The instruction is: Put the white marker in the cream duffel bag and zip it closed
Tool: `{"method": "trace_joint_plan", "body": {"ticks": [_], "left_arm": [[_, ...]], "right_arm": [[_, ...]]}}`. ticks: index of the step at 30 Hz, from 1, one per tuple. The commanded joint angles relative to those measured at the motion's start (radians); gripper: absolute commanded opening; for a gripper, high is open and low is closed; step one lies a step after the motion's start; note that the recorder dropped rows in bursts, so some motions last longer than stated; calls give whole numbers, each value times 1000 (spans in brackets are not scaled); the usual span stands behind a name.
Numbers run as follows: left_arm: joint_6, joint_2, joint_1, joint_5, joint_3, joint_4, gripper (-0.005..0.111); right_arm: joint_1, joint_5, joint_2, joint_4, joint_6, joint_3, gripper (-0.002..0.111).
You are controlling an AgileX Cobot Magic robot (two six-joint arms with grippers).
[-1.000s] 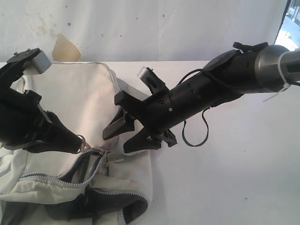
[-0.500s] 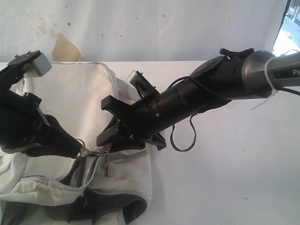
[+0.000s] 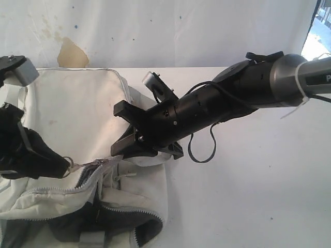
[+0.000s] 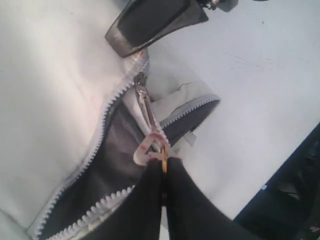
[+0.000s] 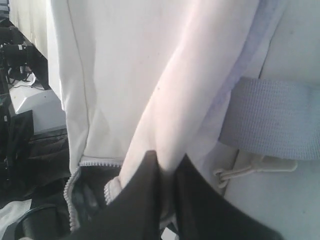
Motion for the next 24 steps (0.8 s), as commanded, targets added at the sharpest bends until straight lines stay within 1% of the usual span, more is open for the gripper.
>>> {"method": "trace_joint_plan", "body": {"ticks": [1,5,6,7,9,11,16,21,23,24], "left_arm": [[-44,-51,-2,89,-9,51,0],[-46,-92,-2,132,-9,58,0],[-59,-106,-2,136,-9,84,0],[-78,-115,-2,136,-9,115,0],[-158,-135,-2,116,-9,258,0],[-235,-133,-2,108,-9,353,0],[-294,-133,-2,106,-9,376,0],[-379,-135,-2,147,-9,413,0],[-407,-135,-2,146,-9,466,0],[-453,-135,-2,142,-9,519,0]], "right_arm": [[-23,-88,0,-18,3,0,0],[-31,-67,0,-21,3,0,0],[-34,-63,0,-23,3,0,0],[-41,-51,0,-23,3,0,0],[-52,-15,0,-27,3,0,0],[-61,16,0,-39,3,0,0],[-61,41,-3,-68,3,0,0],[-73,58,-3,-68,3,0,0],[-97,70,-3,-68,3,0,0],[-112,84,-3,-68,3,0,0]]}}
